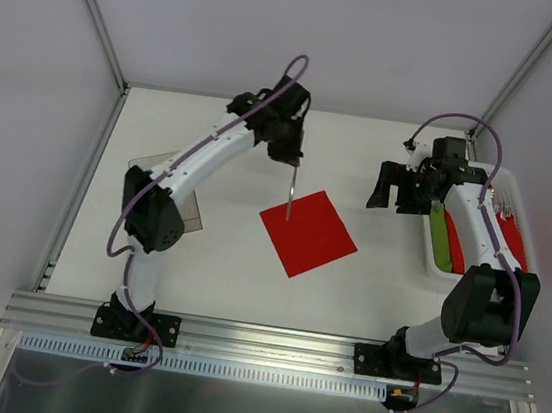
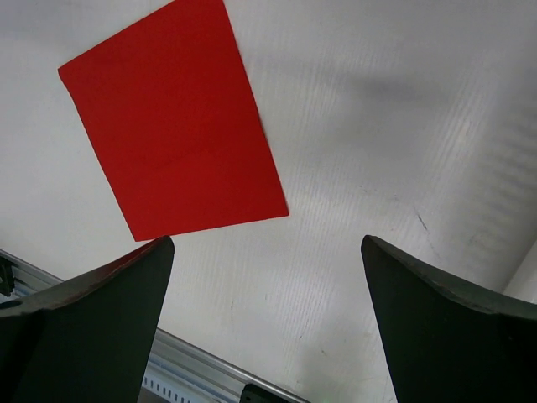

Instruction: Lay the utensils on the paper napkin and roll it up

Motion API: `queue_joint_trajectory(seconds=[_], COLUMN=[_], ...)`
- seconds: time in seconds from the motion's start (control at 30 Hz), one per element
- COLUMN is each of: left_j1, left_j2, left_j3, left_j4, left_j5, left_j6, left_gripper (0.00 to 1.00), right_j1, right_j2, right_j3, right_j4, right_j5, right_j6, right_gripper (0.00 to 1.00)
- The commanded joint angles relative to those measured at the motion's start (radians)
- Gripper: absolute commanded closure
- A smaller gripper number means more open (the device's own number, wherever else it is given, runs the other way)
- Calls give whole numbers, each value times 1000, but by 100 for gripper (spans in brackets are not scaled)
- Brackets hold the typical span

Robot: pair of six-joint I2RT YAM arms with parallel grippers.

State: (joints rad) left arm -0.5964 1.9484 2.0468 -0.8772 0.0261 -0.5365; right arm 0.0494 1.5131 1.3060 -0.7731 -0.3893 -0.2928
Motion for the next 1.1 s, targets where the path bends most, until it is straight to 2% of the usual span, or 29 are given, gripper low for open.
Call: queue_joint_trajectory(seconds=[0.0, 0.2, 0.4, 0.53, 0.57, 0.6, 0.7, 0.8, 1.07], left_j1=[-66, -134, -146, -119, -105, -89, -37, 9, 90], left_j2=[166, 346, 400, 342, 313, 293, 204, 112, -78], left_j3=[152, 277, 276, 268, 262, 239, 176, 90, -89], left_j4=[-77, -85, -86, -82, -85, -82, -83, -83, -78], left_j5=[37, 101, 98, 64, 75, 84, 72, 66, 58], left_j6=[-129, -85, -36, -36, -48, -57, -62, -71, -123], left_gripper=[100, 100, 100, 100, 100, 100, 100, 100, 100], right_j1=[-45, -111, -112, -68, -53, -8, 49, 119, 369], right_j2=[-22, -45, -44, -34, -31, -21, 1, 51, 249], right_j3=[-17, -48, -56, -74, -80, -83, -73, -32, 81], right_j4=[-41, -41, -41, -20, -11, 9, 50, 78, 87], right_j5=[-55, -85, -123, -108, -91, -53, -11, 76, 337], right_j6=[20, 20, 20, 43, 61, 75, 145, 213, 288], right_gripper=[1, 1, 1, 4, 9, 20, 31, 36, 36])
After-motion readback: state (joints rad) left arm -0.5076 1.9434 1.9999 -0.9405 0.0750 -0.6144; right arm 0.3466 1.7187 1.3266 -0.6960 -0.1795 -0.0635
